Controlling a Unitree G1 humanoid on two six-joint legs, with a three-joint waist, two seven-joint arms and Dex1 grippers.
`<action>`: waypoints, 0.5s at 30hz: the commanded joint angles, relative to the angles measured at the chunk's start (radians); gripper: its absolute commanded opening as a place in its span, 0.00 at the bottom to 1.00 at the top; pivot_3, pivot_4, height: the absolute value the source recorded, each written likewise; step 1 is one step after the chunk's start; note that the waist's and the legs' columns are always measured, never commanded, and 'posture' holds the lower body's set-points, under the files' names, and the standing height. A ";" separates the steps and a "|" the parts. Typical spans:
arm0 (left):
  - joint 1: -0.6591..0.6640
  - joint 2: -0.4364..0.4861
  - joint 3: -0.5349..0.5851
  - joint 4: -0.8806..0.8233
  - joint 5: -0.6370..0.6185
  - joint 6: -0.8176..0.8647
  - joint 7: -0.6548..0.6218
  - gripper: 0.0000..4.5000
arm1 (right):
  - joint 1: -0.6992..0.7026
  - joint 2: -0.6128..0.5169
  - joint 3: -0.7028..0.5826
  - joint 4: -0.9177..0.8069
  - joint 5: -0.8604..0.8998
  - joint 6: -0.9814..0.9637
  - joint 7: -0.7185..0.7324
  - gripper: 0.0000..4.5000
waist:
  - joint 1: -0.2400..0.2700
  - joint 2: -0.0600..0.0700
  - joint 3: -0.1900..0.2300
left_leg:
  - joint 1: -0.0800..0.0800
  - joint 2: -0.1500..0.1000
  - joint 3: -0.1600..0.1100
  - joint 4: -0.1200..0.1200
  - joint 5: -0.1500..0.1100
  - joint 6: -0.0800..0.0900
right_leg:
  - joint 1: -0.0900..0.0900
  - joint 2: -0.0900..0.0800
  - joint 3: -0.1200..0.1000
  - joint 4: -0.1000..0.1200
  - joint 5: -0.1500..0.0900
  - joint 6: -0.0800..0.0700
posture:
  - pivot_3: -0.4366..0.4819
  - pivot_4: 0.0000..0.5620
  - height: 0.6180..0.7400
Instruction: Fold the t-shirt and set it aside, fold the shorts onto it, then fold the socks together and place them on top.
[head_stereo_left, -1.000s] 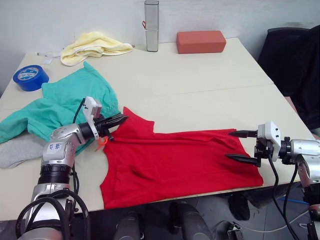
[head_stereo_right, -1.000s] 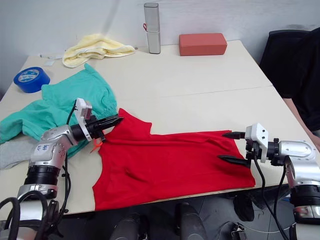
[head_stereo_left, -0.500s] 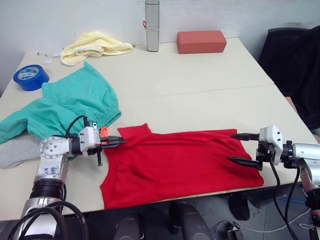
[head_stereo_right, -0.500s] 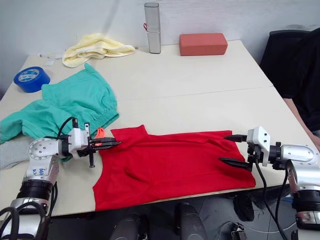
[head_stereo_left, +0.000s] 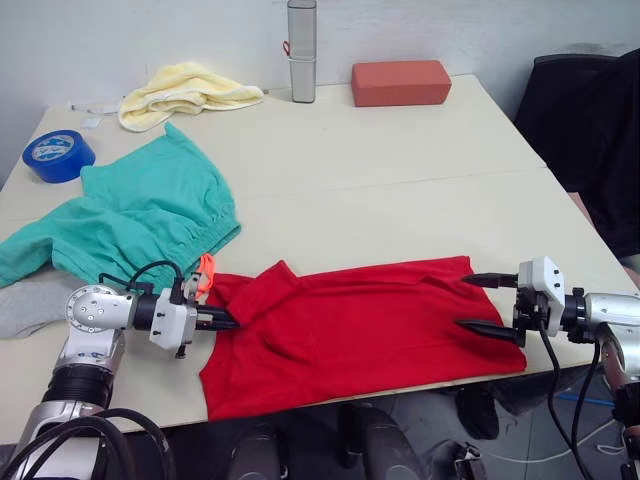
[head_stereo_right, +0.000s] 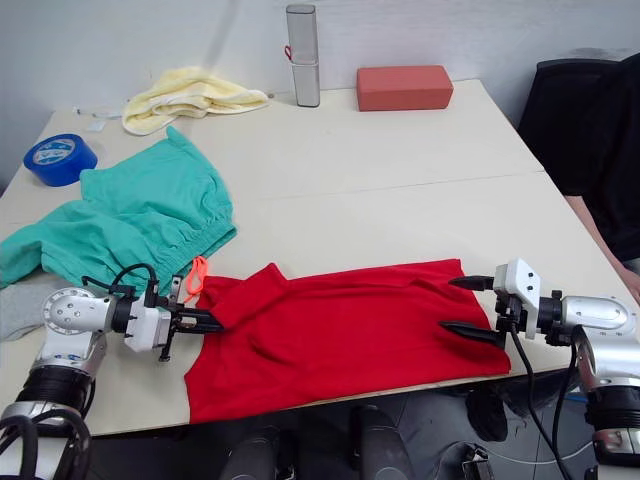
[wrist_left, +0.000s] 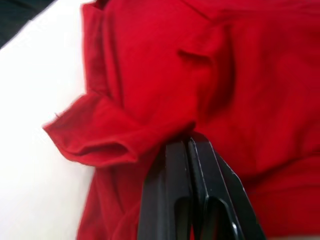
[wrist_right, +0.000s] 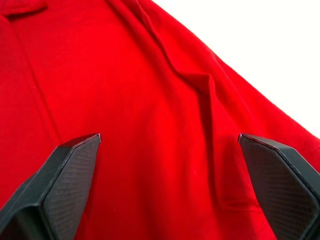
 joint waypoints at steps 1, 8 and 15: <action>0.004 0.046 -0.019 0.050 0.024 -0.037 -0.040 0.00 | 0.006 -0.017 -0.026 -0.025 0.001 -0.015 -0.003 1.00 | 0.000 0.000 0.000 | 0.000 0.000 0.000 0.000 0.000 0.000 | 0.000 0.000 0.000 0.000 0.000 0.000 | 0.48 0.27 1.00; 0.007 0.036 0.002 -0.025 -0.041 0.144 0.029 0.33 | -0.006 -0.013 -0.025 -0.024 -0.004 -0.010 -0.019 1.00 | 0.003 0.000 0.000 | 0.000 0.002 0.001 0.000 -0.001 0.002 | 0.000 -0.001 -0.001 -0.001 0.000 0.000 | 0.48 0.27 1.00; 0.073 0.105 0.105 -0.259 -0.197 0.490 0.093 0.52 | -0.008 -0.031 -0.053 -0.116 0.086 0.137 -0.012 1.00 | -0.004 0.000 0.000 | -0.001 0.003 0.001 0.000 -0.001 0.001 | -0.001 0.000 0.000 0.000 0.000 0.000 | 0.48 0.27 1.00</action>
